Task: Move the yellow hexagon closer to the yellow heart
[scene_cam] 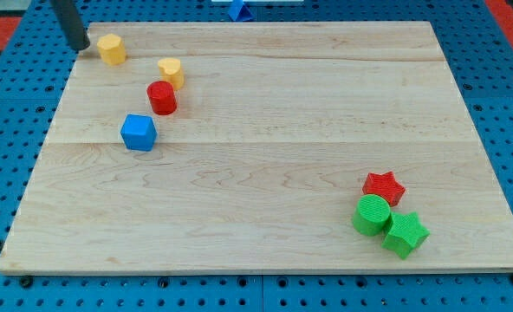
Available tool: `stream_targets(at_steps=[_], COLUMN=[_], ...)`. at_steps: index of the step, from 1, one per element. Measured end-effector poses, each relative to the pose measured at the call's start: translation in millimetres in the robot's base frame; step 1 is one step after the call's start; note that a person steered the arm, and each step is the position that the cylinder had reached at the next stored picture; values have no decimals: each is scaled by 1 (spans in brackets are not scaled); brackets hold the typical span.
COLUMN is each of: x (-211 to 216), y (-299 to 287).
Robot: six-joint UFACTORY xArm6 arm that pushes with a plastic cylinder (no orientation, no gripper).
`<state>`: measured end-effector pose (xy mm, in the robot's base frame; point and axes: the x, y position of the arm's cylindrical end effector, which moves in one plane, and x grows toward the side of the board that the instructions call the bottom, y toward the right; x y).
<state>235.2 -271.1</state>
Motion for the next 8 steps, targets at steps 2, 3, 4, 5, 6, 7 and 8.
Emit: stream_targets(at_steps=[2,3,4,5,6,7,8], x=[19,19,52,87,68,47,29], y=[87,70,5,52,80,87,76])
